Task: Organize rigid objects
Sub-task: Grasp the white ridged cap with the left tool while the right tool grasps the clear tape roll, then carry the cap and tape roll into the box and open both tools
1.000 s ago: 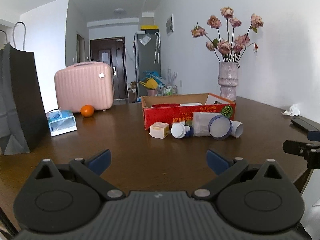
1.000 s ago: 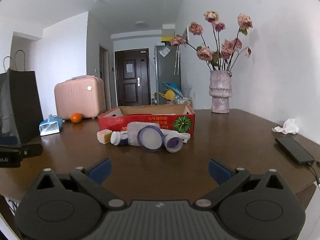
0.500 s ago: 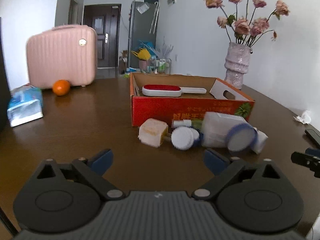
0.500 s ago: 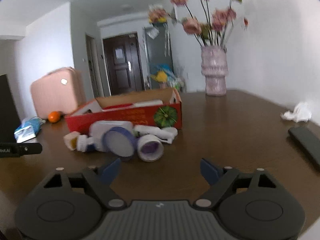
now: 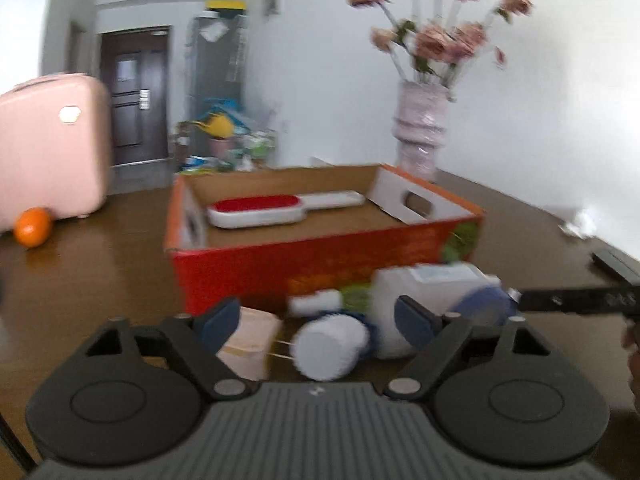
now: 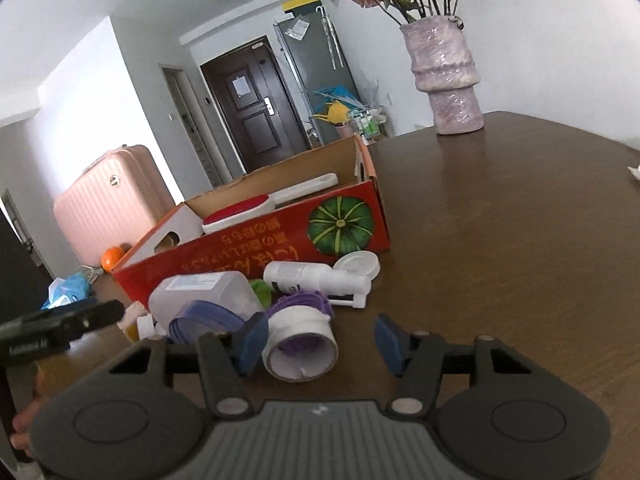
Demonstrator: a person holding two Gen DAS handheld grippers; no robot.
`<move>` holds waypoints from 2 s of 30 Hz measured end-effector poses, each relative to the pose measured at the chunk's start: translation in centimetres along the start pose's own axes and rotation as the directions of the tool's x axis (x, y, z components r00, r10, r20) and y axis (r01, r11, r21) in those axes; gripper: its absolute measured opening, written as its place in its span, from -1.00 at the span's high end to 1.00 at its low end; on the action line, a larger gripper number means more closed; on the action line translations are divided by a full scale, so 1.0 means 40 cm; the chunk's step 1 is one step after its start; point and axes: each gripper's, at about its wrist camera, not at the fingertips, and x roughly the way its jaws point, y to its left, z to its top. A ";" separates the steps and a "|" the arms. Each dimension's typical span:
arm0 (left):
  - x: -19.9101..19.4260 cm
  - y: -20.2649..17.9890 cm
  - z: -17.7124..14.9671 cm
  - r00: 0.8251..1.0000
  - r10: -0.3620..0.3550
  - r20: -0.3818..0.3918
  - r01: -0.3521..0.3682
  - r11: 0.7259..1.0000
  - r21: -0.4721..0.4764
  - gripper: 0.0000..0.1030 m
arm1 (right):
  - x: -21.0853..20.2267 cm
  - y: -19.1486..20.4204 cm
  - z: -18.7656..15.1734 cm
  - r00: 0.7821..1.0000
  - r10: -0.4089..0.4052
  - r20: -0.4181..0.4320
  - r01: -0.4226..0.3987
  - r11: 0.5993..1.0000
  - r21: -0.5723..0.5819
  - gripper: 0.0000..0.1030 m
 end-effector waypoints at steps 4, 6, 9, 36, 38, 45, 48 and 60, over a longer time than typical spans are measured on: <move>0.038 -0.029 -0.011 0.998 0.003 -0.060 0.000 0.999 0.049 -0.16 | 0.019 0.001 -0.001 1.000 0.015 -0.015 -0.015 1.000 0.008 0.05; 0.055 -0.033 -0.015 0.997 0.000 -0.078 0.004 0.999 0.054 -0.16 | 0.022 0.004 -0.002 1.000 0.021 -0.017 -0.021 1.000 0.009 0.23; 0.073 -0.028 -0.023 0.995 0.011 -0.104 -0.006 0.999 0.047 0.07 | 0.026 0.009 -0.004 0.999 0.028 -0.030 -0.028 1.000 0.001 0.65; -0.180 -0.171 -0.172 0.984 0.070 -0.164 -0.041 0.984 0.174 -0.36 | -0.182 0.313 -0.156 0.988 0.025 -0.155 -0.124 0.735 -0.667 0.09; -0.178 -0.150 -0.171 0.984 0.059 -0.170 -0.042 0.994 0.102 -0.28 | -0.187 0.299 -0.148 0.991 0.015 -0.131 -0.095 0.772 -0.628 0.06; -0.169 -0.116 -0.172 0.983 0.034 -0.178 -0.034 0.999 0.004 0.20 | -0.141 0.303 -0.161 0.988 0.049 -0.144 -0.123 0.821 -0.558 -0.09; -0.172 -0.108 -0.173 0.985 0.022 -0.170 -0.025 1.000 -0.015 0.21 | -0.110 0.325 -0.173 0.985 0.066 -0.160 -0.146 0.818 -0.556 -0.09; -0.238 -0.076 -0.175 0.984 0.089 -0.151 -0.099 0.993 -0.059 0.21 | -0.075 0.355 -0.178 0.985 0.064 -0.160 -0.142 0.833 -0.536 0.16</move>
